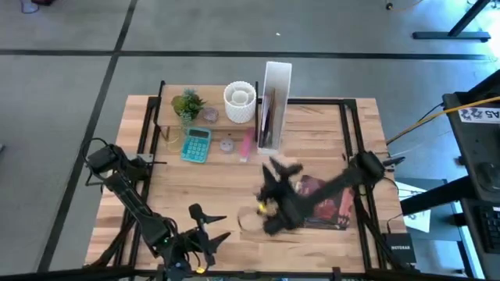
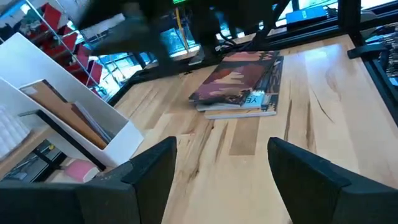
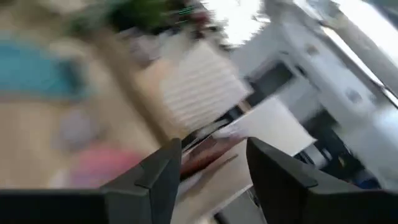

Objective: Stock shelves
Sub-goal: Put the red book in the book organizer

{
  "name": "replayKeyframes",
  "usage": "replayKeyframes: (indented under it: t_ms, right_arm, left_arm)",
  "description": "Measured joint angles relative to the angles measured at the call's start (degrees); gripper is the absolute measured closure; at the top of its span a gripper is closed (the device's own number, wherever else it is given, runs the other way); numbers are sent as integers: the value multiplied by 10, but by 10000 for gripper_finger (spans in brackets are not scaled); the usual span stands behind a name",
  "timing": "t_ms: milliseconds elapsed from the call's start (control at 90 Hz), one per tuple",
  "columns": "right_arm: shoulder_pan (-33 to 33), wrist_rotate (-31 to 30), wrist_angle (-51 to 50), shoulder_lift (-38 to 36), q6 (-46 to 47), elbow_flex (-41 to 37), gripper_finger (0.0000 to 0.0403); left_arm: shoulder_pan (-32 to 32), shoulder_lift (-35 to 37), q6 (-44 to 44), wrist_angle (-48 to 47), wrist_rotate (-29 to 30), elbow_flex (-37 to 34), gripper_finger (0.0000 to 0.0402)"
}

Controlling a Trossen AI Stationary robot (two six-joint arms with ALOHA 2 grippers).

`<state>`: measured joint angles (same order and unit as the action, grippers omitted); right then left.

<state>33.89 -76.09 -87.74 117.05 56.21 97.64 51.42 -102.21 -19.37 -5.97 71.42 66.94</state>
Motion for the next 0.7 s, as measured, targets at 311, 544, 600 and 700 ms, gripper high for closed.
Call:
replayKeyframes:
  t_ms: [311, 544, 600, 700]
  right_arm:
    - [196, 456, 102, 0, -80, 7, 226]
    - [290, 507, 100, 1, 173, -32, 170]
    - [309, 491, 101, 1, 229, -55, 160]
    - [335, 452, 109, 1, 319, -103, 147]
  left_arm:
    - [-2, 0, -19, -8, -35, 0, 167]
    - [-9, -11, -31, -12, -78, 0, 167]
    - [-12, -15, -31, -10, -97, 0, 167]
    - [-17, -24, -41, -9, -125, 0, 167]
